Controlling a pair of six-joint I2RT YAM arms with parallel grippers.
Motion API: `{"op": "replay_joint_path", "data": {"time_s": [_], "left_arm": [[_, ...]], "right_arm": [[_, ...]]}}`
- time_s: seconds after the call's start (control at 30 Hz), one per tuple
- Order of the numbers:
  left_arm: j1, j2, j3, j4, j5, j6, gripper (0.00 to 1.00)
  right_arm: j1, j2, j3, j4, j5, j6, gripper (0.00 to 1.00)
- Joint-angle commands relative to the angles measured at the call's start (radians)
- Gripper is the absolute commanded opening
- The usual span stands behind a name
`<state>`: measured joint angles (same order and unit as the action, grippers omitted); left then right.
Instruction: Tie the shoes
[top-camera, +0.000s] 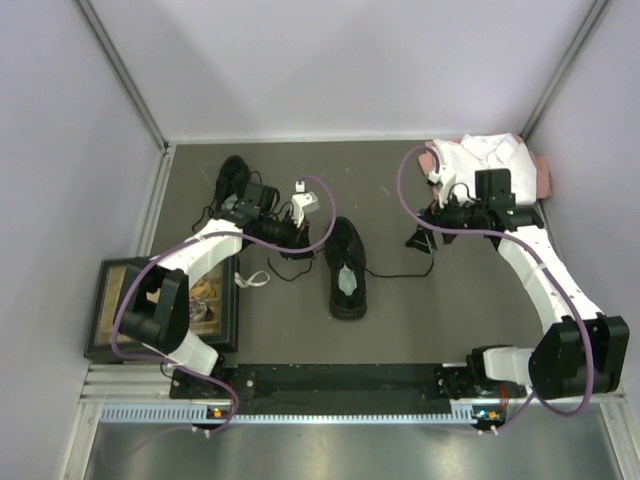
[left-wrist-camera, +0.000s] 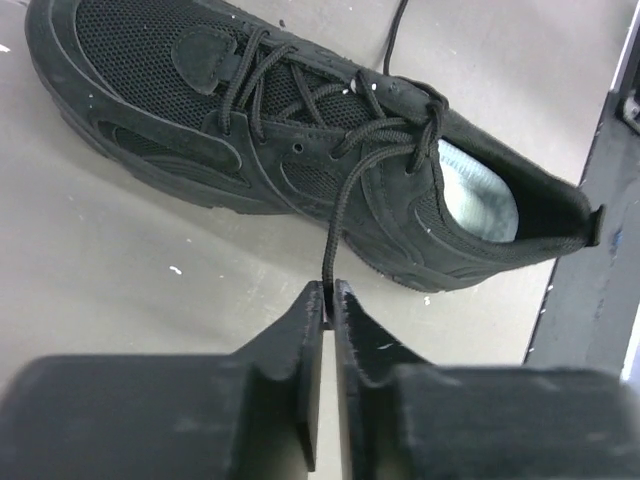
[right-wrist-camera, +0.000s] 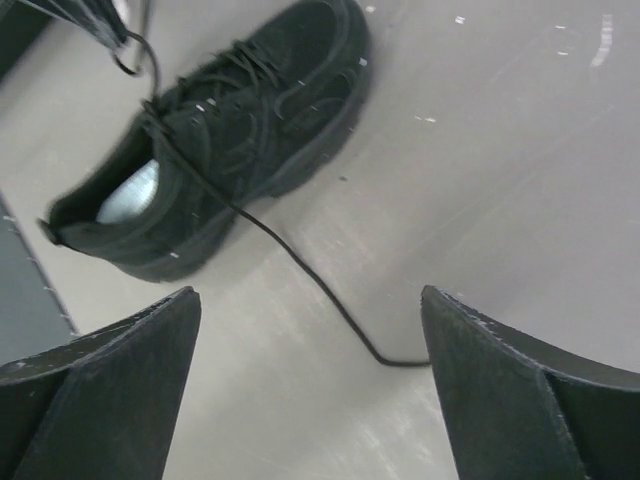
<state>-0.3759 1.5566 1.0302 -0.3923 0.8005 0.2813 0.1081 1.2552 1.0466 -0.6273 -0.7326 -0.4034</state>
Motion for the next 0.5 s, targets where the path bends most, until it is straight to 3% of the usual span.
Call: {"op": "replay_joint_path", "data": {"time_s": [0.0,0.2,0.33,0.47], "left_arm": [[-0.011,0.000,0.014,0.082,0.055,-0.020,0.03],[-0.017,-0.052,-0.041,0.254,0.074,-0.105,0.00],[-0.024,-0.055,-0.048,0.306,0.091,-0.126,0.00],[-0.029,-0.067,-0.084,0.430,0.115,-0.203,0.00]], "right_arm": [[-0.008,0.038,0.023,0.093,-0.111,0.090,0.87],[0.067,0.084,0.032,0.218,-0.114,0.238,0.68],[0.111,0.121,0.036,0.206,-0.064,0.221,0.48],[0.114,0.168,0.043,0.120,0.001,0.190,0.40]]}}
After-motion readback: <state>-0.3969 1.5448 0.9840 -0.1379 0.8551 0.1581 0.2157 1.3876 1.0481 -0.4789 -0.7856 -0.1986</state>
